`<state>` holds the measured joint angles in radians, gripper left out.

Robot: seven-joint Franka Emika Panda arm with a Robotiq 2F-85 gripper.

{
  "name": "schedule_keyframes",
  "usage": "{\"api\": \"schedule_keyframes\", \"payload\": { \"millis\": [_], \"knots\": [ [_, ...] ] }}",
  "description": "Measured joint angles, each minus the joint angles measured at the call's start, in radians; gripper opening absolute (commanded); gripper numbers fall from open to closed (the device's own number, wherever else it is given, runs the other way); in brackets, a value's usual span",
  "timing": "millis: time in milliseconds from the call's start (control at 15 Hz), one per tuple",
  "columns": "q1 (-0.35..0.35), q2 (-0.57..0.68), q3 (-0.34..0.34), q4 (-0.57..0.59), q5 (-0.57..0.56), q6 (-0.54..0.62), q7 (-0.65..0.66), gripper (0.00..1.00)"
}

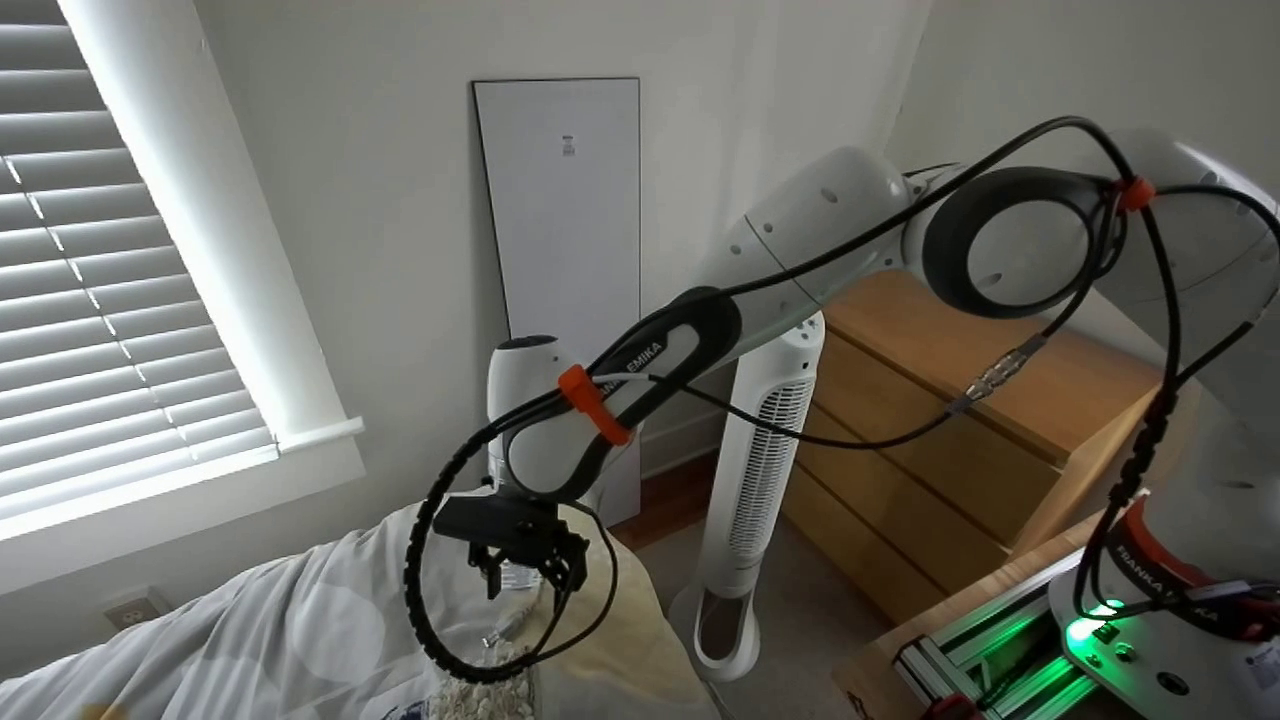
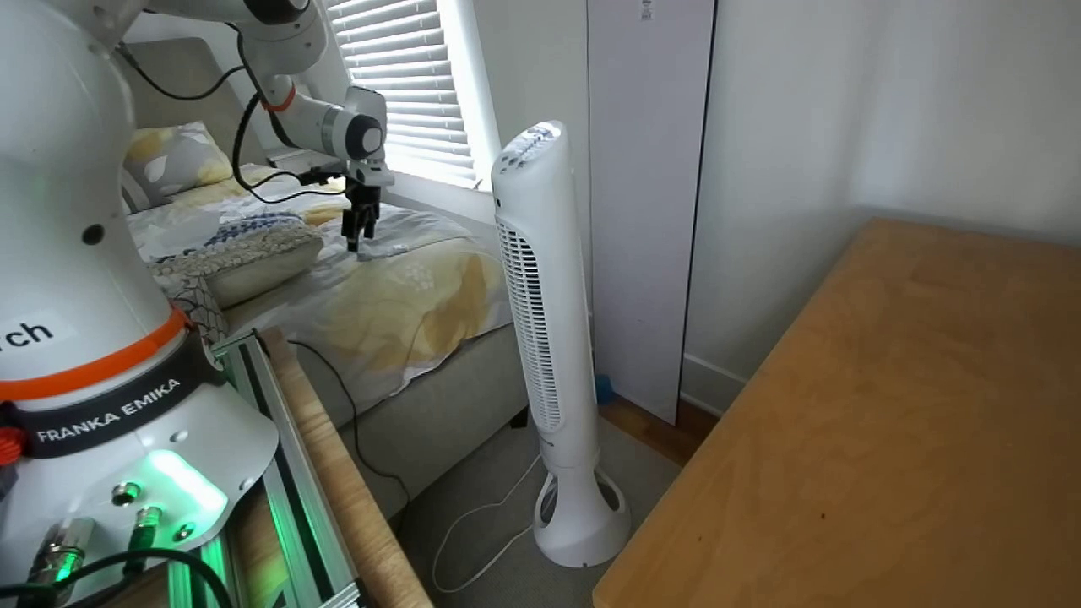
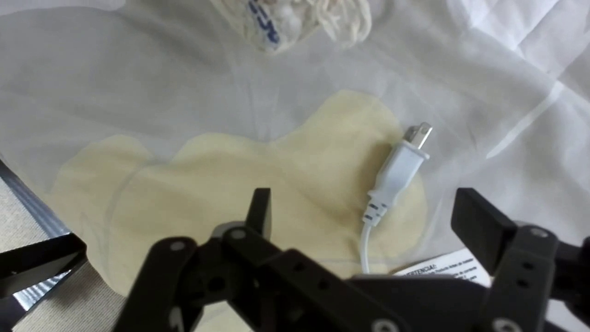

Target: Pick up the white plug from the bed and put it on the floor

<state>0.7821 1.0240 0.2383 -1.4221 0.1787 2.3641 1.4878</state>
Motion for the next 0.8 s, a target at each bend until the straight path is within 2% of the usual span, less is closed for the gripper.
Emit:
{"api": "schedule_keyframes", "payload": {
  "millis": [133,200,267,400,467,600,733,800],
  "knots": [
    [0.010,0.021,-0.006,0.024,0.000,0.000,0.015,0.83],
    [0.016,0.030,-0.010,0.037,0.000,0.000,0.025,0.85],
    [0.021,0.039,-0.013,0.049,0.000,0.000,0.033,0.79],
    [0.030,0.056,-0.021,0.073,0.000,0.000,0.053,0.81],
    [0.034,0.065,-0.026,0.085,0.000,0.000,0.064,0.77],
    [0.041,0.083,-0.032,0.108,0.000,0.000,0.082,0.76],
    [0.046,0.102,-0.035,0.130,0.000,0.000,0.096,0.72],
    [0.048,0.111,-0.036,0.141,0.000,0.000,0.101,0.66]
  ]
}}
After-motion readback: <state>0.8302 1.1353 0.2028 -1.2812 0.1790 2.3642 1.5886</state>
